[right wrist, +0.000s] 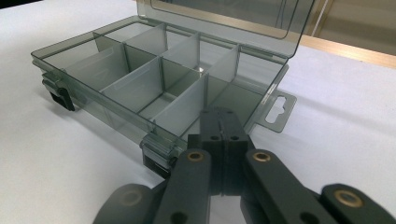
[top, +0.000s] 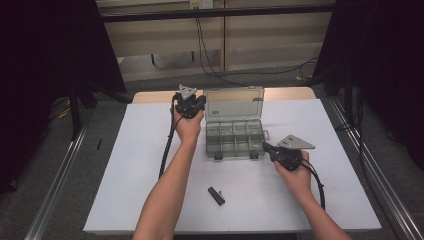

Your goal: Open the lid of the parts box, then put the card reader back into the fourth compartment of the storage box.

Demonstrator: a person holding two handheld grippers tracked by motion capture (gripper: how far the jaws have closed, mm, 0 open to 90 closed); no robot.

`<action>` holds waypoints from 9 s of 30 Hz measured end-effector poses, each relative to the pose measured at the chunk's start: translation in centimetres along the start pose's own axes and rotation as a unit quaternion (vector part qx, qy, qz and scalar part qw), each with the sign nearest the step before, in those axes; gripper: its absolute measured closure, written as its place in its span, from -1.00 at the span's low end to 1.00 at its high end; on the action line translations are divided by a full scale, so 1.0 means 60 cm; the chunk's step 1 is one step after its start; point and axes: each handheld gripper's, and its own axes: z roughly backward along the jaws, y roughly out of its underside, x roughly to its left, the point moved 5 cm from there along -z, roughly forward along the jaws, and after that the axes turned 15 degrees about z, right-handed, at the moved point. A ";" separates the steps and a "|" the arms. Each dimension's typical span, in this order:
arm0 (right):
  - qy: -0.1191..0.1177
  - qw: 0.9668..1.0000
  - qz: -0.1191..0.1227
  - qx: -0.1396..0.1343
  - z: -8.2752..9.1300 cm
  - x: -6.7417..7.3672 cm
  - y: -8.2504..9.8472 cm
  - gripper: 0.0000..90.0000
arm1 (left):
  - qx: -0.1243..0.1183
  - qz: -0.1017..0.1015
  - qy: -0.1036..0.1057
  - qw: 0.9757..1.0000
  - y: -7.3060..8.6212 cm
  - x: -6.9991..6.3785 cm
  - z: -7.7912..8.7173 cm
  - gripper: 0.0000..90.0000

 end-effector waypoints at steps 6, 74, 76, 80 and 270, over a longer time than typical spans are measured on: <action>0.000 1.000 0.000 0.000 0.000 0.000 0.000 1.00 | 0.000 -0.003 -0.003 1.000 -0.002 0.001 -0.004 0.90; -0.011 0.999 -0.032 -0.031 0.007 0.014 -0.015 0.55 | -0.025 0.019 0.076 0.997 0.060 0.053 0.109 0.21; -0.013 0.999 -0.038 -0.035 0.010 0.016 -0.019 0.45 | -0.021 0.014 0.079 0.997 0.062 0.055 0.117 0.12; -0.014 0.998 -0.048 -0.048 0.017 0.017 -0.025 0.27 | -0.021 0.018 0.084 0.996 0.065 0.057 0.134 -0.08; -0.235 0.961 0.112 0.090 -0.011 0.268 -0.040 -0.51 | -0.029 -0.003 0.107 0.994 0.179 0.162 0.336 -0.93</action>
